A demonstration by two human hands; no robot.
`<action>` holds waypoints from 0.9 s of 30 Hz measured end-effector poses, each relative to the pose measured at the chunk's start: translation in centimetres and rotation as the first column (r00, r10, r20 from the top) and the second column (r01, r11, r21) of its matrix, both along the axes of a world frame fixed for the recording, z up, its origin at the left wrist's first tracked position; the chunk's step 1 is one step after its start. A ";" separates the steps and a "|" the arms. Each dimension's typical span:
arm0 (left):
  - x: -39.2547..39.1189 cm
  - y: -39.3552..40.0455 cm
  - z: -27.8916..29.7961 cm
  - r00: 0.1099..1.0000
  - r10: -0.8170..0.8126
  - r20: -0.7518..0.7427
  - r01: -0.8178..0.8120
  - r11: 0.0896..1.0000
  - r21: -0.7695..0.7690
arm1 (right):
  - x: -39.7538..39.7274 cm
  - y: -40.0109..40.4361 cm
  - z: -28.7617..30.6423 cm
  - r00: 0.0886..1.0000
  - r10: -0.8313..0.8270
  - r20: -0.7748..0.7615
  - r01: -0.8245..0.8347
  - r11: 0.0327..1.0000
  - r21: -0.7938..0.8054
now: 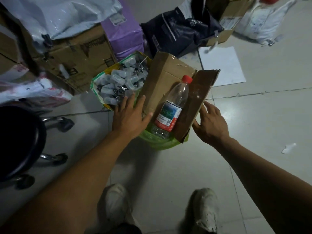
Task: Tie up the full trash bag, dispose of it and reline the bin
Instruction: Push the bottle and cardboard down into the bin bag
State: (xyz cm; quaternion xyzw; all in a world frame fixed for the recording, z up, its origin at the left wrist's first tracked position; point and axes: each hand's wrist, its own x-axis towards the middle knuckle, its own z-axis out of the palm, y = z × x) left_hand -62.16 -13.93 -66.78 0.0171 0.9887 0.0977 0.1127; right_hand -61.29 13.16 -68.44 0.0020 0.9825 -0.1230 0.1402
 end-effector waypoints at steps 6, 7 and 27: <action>-1.0 -0.5 -0.9 0.994 0.042 -0.105 -0.041 0.999 0.008 | -1.0 -0.8 -3.5 0.999 0.038 -0.030 -0.043 0.982 -0.184; -1.0 -0.5 -1.0 0.991 0.053 -0.119 -0.052 0.999 0.014 | -1.0 -0.7 -3.9 0.999 0.031 -0.043 -0.039 0.977 -0.211; -2.5 -1.9 -6.5 0.953 0.146 -0.264 0.000 0.874 0.487 | -1.6 -1.1 -6.4 0.966 -0.184 0.180 0.252 0.521 -0.815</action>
